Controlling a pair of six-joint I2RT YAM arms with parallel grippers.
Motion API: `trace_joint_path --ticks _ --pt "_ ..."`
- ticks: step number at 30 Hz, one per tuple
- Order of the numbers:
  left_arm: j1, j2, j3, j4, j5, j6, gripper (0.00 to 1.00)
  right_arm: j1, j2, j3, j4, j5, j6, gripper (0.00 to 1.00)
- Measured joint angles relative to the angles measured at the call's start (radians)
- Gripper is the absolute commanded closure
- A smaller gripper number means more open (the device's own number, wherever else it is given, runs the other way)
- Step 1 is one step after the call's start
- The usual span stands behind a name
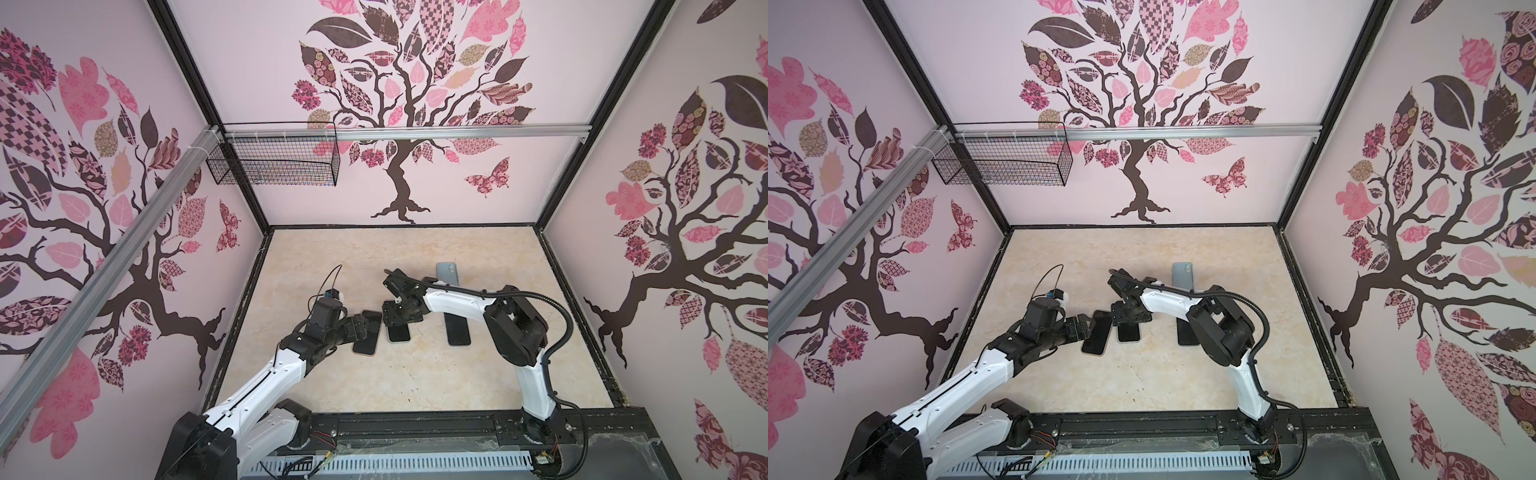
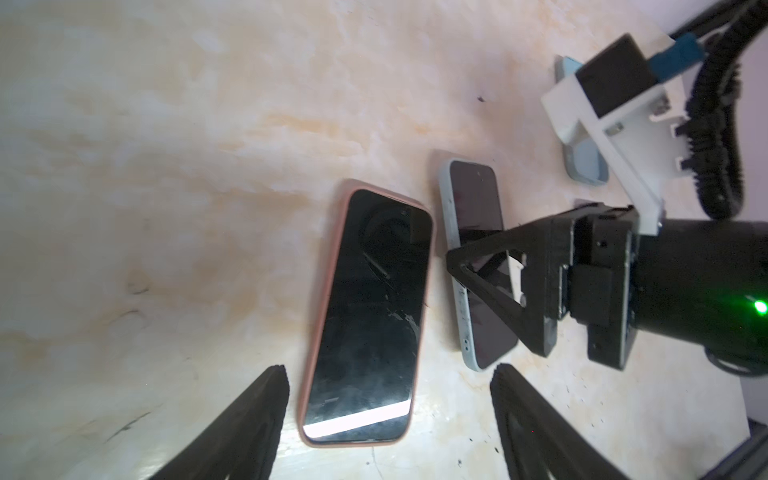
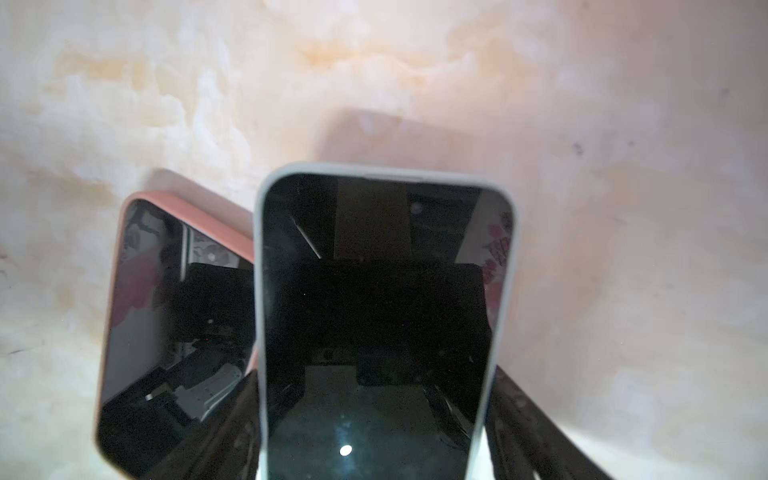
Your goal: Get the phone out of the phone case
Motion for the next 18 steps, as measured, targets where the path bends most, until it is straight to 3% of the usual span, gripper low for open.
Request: trace_joint_path --ticks 7,18 --pt "-0.127 0.082 -0.024 0.170 0.042 -0.098 0.25 -0.137 -0.170 -0.288 0.233 -0.215 0.143 0.35" --pt "-0.246 0.370 -0.024 0.432 0.080 -0.188 0.31 -0.166 -0.200 -0.395 0.412 -0.330 0.293 0.35"
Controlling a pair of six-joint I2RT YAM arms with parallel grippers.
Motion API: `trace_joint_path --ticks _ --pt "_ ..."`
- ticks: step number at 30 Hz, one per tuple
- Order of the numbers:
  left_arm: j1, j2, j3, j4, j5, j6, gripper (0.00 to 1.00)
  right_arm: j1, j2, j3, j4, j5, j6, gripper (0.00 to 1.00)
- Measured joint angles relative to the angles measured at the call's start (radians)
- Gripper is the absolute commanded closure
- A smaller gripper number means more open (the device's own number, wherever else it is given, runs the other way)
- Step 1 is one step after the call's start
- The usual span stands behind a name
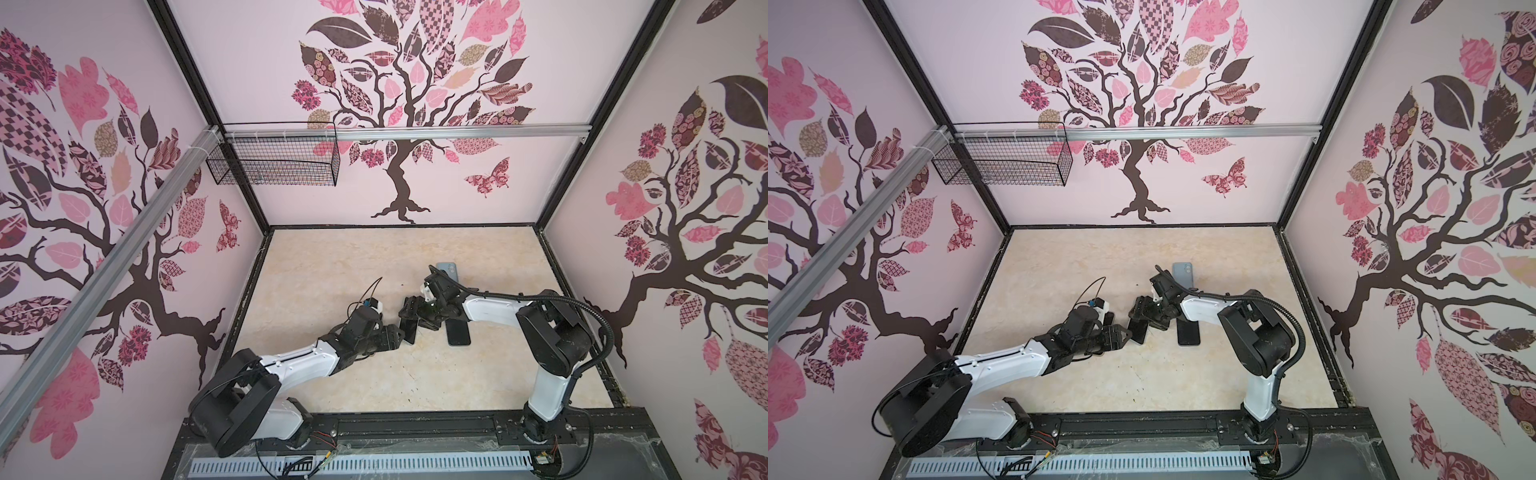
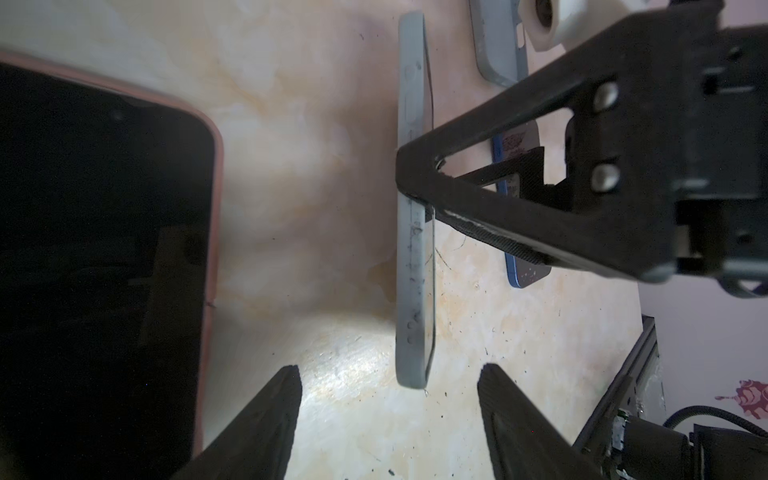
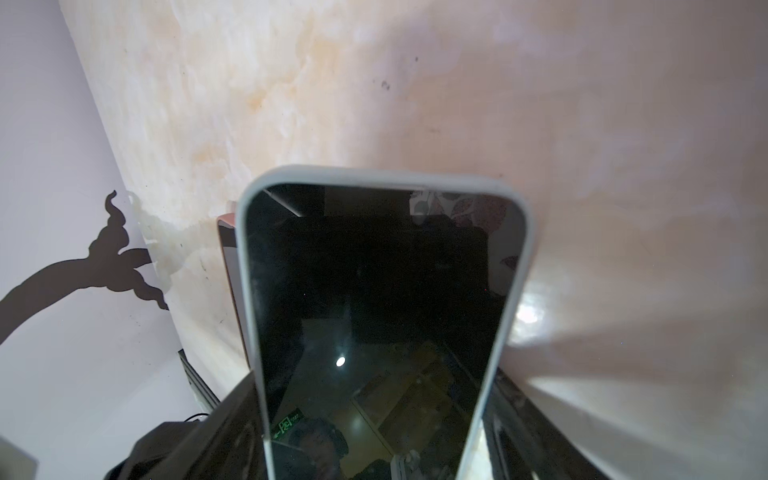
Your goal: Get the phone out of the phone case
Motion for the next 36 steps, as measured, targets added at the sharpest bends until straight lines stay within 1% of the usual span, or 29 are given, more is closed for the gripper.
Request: trace_joint_path --ticks 7,14,15,18,21,22,25,26,27,28,31,36 --pt "-0.005 0.116 0.011 0.105 0.005 -0.031 0.47 -0.002 -0.001 -0.011 0.024 -0.019 0.018 0.35" --pt "-0.005 0.168 0.050 0.135 0.020 -0.018 0.69 -0.002 -0.001 -0.011 0.020 -0.026 0.015 0.35" --pt "-0.005 0.168 0.053 0.137 0.022 -0.014 0.71 -0.002 -0.001 -0.011 0.019 -0.027 0.014 0.35" --pt "-0.005 0.168 0.060 0.143 0.025 -0.005 0.83 -0.002 -0.001 -0.010 0.015 -0.029 0.010 0.34" --pt "-0.002 0.165 0.060 0.122 0.029 -0.011 1.00 -0.006 -0.005 -0.010 0.004 -0.037 0.003 0.29" --pt "-0.002 0.158 0.060 0.116 0.033 -0.012 1.00 -0.009 -0.007 -0.010 -0.001 -0.045 -0.003 0.26" --pt "-0.004 0.114 0.060 0.077 0.032 0.002 1.00 -0.010 -0.034 -0.004 -0.034 -0.055 -0.022 0.11" --pt "-0.006 0.084 0.061 0.056 0.028 0.016 1.00 -0.010 -0.059 -0.003 -0.048 -0.044 -0.035 0.05" --pt "-0.006 0.060 0.061 0.035 0.023 0.025 1.00 -0.010 -0.085 -0.003 -0.063 -0.032 -0.051 0.02" --pt "-0.006 0.026 0.061 0.007 0.016 0.037 1.00 -0.009 -0.122 -0.005 -0.078 -0.017 -0.068 0.00" --pt "-0.005 -0.072 0.070 -0.066 -0.006 0.079 1.00 -0.010 -0.269 -0.013 -0.097 0.063 -0.117 0.01" --pt "-0.002 -0.205 0.109 -0.142 -0.005 0.171 1.00 -0.013 -0.583 -0.103 -0.025 0.212 -0.230 0.00"
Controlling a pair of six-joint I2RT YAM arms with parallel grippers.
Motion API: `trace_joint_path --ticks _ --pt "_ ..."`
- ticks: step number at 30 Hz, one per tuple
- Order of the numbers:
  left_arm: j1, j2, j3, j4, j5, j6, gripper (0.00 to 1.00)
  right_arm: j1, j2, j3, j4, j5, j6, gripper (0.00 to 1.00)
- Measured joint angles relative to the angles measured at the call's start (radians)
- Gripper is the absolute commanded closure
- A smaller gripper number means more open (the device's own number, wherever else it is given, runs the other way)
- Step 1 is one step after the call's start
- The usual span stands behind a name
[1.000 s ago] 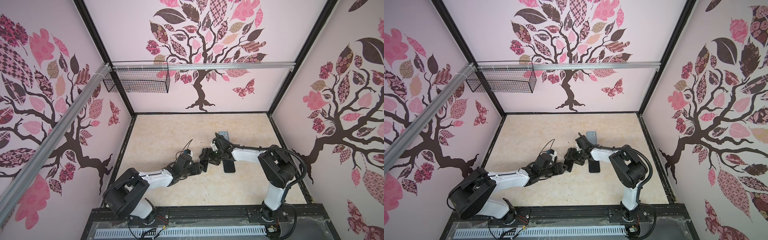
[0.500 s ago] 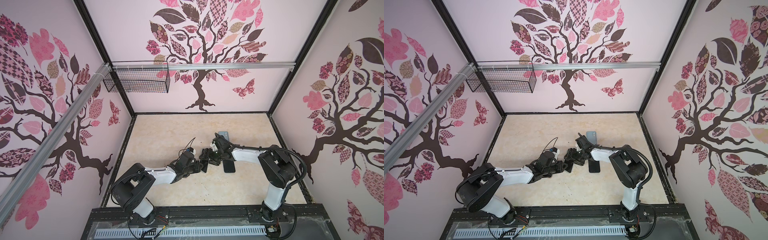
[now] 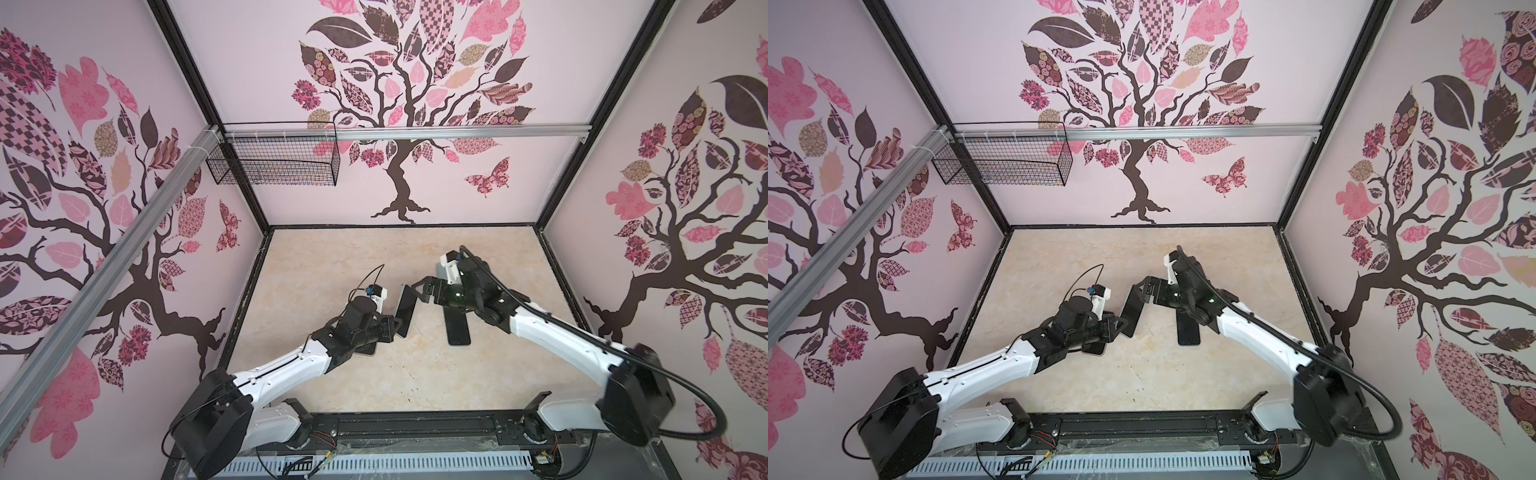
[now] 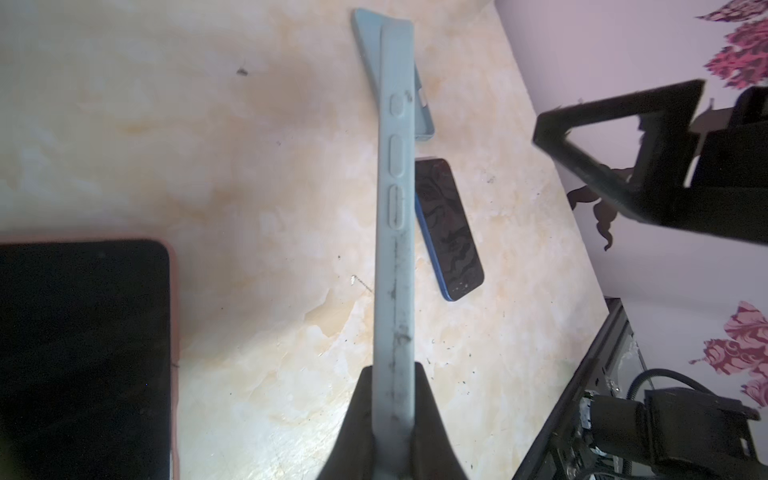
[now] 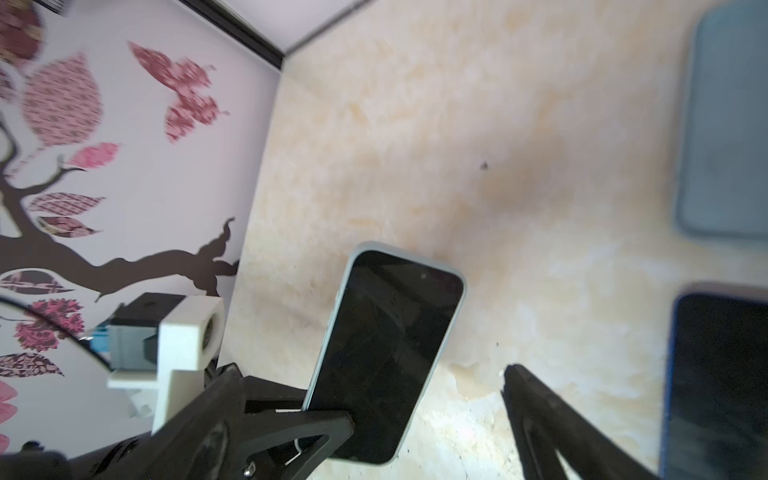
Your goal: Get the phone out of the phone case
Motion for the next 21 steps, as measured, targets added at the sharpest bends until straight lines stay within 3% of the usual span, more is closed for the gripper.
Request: trace_joint_path --ticks 5,9,15,21 --pt "0.006 -0.109 0.006 0.010 0.061 0.103 1.00 -0.002 -0.212 -0.087 0.025 0.094 -0.134 0.01" --pt "0.013 -0.164 0.009 0.011 0.139 0.180 1.00 -0.002 -0.300 -0.082 -0.027 0.072 -0.263 0.10" --pt "0.041 -0.271 0.000 0.103 0.306 0.305 1.00 -0.002 -0.330 0.052 -0.164 -0.058 -0.415 0.13" --pt "0.116 -0.323 -0.005 0.182 0.519 0.388 1.00 -0.002 -0.329 0.141 -0.198 -0.309 -0.472 0.18"
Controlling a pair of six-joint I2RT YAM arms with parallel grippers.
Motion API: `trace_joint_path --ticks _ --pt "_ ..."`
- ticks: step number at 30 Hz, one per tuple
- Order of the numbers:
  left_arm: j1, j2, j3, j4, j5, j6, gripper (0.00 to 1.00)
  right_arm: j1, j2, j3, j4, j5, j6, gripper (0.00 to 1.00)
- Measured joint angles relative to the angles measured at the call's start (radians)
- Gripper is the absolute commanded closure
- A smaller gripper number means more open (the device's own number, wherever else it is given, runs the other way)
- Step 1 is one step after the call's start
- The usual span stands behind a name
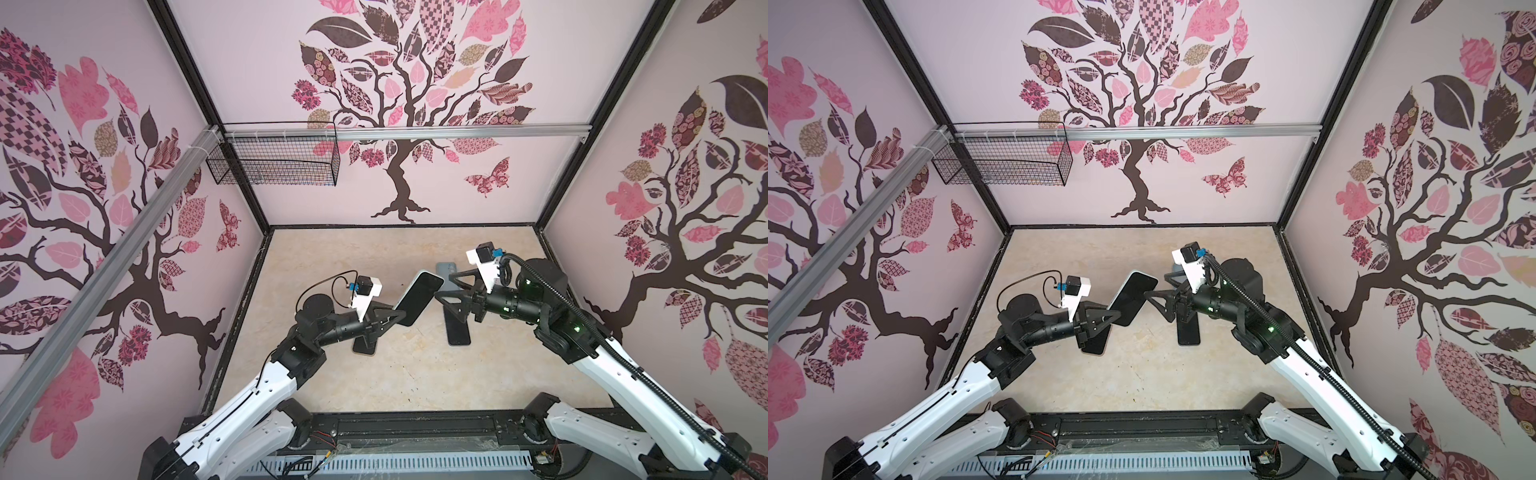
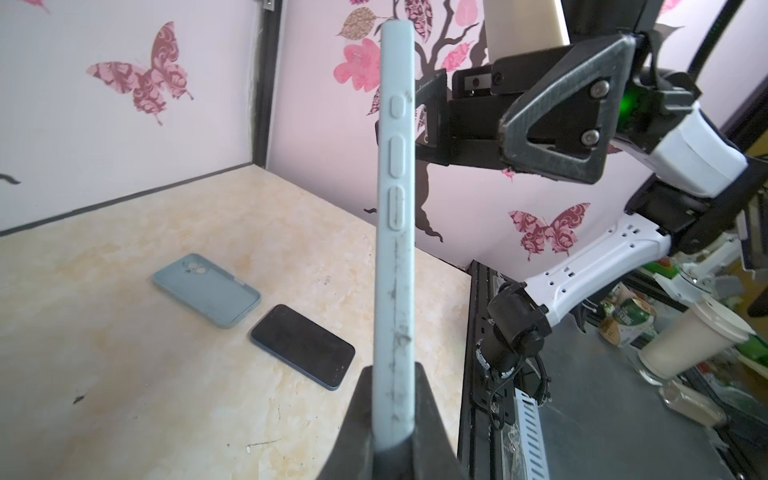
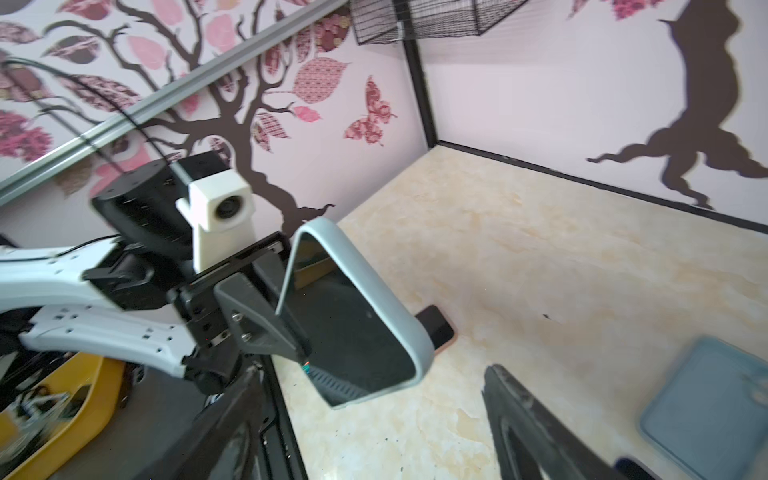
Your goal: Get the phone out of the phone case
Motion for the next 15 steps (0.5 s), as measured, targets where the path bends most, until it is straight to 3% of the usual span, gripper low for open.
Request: trace_joint_path --ticks 7,15 --pt "0.002 0.005 0.004 -0.094 0.155 0.117 1.00 0.000 0.010 0.040 -0.006 -0.244 -0.035 0.26" --pt "0.002 0.032 0.063 -0.186 0.229 0.193 1.00 0.000 0.077 0.079 -0.089 -0.329 -0.082 0.43"
